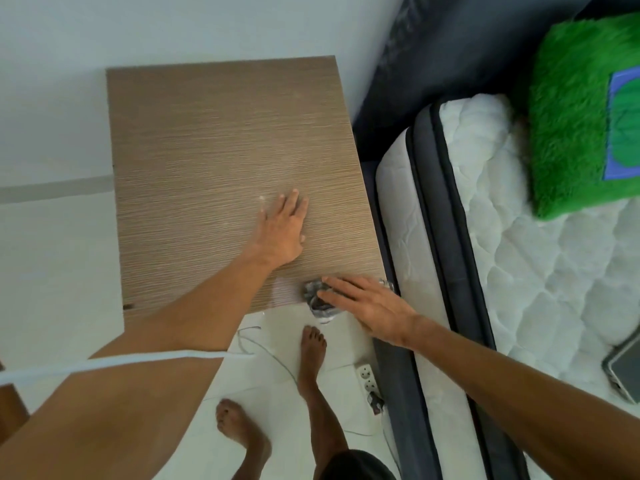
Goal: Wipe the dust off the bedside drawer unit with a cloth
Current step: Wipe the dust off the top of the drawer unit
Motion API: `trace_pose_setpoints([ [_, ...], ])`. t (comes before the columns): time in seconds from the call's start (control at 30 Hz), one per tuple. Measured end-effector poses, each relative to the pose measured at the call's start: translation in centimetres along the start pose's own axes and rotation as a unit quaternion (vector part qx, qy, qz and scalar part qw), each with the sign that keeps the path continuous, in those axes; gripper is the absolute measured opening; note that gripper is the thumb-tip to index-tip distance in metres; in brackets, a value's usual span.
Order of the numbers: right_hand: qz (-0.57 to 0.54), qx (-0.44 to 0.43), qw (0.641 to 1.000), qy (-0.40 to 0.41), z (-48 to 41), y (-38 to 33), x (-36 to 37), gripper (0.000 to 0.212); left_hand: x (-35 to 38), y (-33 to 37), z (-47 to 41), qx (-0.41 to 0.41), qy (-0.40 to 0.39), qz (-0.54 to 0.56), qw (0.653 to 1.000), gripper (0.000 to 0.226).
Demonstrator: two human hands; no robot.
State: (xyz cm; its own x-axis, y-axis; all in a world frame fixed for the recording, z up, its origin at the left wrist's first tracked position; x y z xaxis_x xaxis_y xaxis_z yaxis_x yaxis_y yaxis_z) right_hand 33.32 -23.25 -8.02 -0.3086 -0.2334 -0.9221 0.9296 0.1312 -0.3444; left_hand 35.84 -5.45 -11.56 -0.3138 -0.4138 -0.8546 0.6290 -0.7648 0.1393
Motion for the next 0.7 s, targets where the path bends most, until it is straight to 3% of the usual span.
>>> trace_pose_setpoints([
  [0.13, -0.058, 0.165, 0.981, 0.083, -0.1, 7.0, -2.7, 0.073, 0.3, -0.5, 0.9, 0.002, 0.007, 0.019, 1.000, 0.076],
  [0.23, -0.066, 0.221, 0.970, 0.074, -0.9, 8.1, -2.0, 0.063, 0.6, -0.9, 1.7, 0.009, 0.017, 0.021, 1.000, 0.074],
  [0.47, -0.004, 0.165, 0.985, 0.055, -0.8, -1.4, 1.5, 0.089, 1.8, -2.5, 4.9, 0.026, 0.021, 0.008, 0.999, 0.071],
  [0.6, 0.017, 0.143, 0.990, -0.007, -0.3, -6.1, 3.8, 0.088, 2.4, -4.5, 7.8, 0.040, 0.032, 0.020, 0.998, 0.064],
  [0.7, -0.003, 0.186, 0.983, 0.000, -0.1, -8.3, 3.9, 0.085, 1.9, -6.8, 11.2, 0.041, 0.065, 0.047, 0.996, 0.051],
])
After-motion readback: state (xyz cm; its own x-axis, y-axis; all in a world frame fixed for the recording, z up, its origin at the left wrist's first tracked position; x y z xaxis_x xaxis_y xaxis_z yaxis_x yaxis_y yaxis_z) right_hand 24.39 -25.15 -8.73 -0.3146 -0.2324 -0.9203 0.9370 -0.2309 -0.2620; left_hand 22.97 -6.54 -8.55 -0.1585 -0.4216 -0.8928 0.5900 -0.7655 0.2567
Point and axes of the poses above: each hand's wrist, its own z-axis away from the middle knuckle, its own x-axis out of the palm, y = z × x, the point moved 10 cm from there along -z, towards the middle knuckle, and after that the axes turned 10 degrees about -x, right-handed, at the moved point
